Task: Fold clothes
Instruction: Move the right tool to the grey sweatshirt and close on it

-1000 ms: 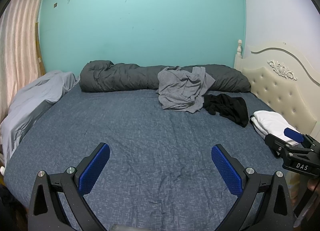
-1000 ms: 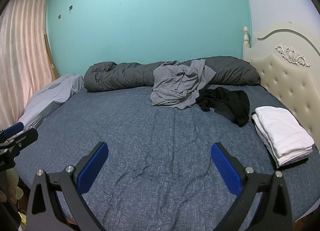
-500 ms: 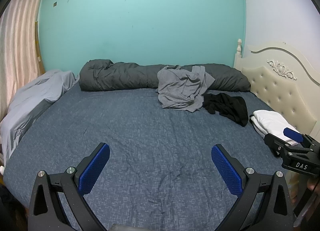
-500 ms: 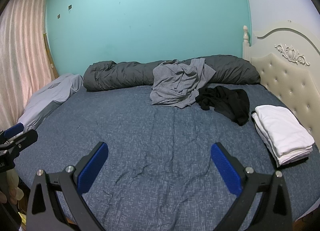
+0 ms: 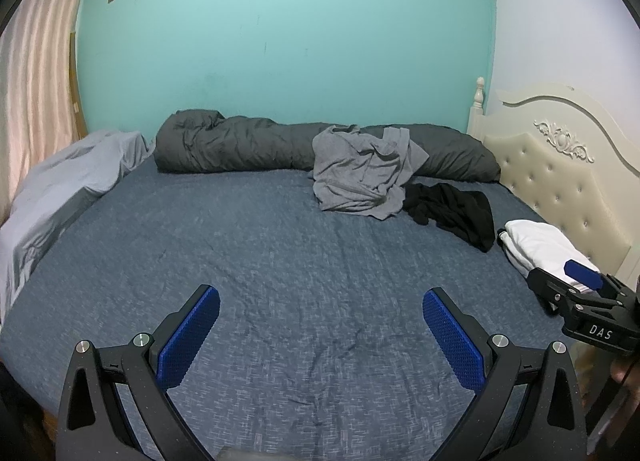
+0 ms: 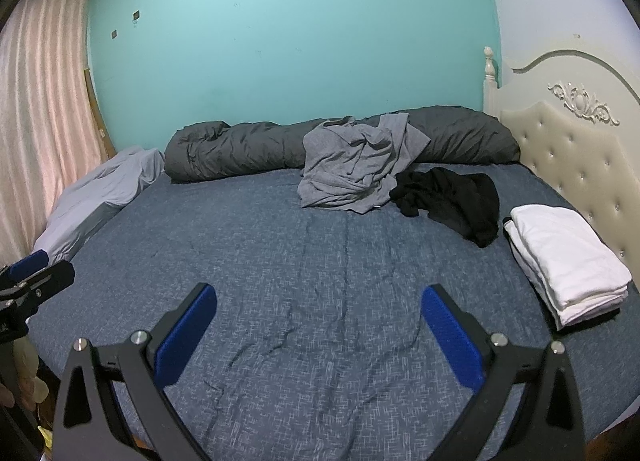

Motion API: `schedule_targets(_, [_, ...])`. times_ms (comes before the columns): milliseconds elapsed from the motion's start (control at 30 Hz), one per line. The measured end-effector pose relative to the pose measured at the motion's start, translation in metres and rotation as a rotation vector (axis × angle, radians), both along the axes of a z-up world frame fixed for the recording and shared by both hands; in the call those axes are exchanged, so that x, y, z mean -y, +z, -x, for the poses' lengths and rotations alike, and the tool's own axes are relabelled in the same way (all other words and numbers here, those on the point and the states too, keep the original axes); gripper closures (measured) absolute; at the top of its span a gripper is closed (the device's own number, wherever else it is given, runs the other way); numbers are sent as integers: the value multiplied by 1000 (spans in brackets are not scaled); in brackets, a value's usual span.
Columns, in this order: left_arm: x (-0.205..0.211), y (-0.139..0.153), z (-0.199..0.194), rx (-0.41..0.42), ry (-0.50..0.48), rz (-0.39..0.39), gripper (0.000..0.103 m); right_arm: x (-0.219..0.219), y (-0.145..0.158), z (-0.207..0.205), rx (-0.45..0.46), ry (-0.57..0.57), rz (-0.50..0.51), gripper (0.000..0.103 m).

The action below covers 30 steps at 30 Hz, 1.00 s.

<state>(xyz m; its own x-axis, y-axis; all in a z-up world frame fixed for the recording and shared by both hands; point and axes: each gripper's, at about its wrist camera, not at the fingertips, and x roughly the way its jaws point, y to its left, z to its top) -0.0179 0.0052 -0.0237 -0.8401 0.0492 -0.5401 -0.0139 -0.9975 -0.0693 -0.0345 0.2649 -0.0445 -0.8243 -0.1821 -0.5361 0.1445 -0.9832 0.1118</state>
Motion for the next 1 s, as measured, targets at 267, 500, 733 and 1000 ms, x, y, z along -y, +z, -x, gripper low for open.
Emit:
schedule_targets(267, [14,-53,57,62,47,-40,0,-8,-43,53,67,-5,26,0])
schedule_targets(500, [43,-120,142,139,102,-154,0,6,-93,142,125,61,-10,0])
schedule_targets(733, [76,-178,224,182,161,-266,0,9,-149,268,249,44,-22,0])
schedule_targets(1000, [101,-224,304,197,207,-364,0,-5,-188,403,287,-52,4,0])
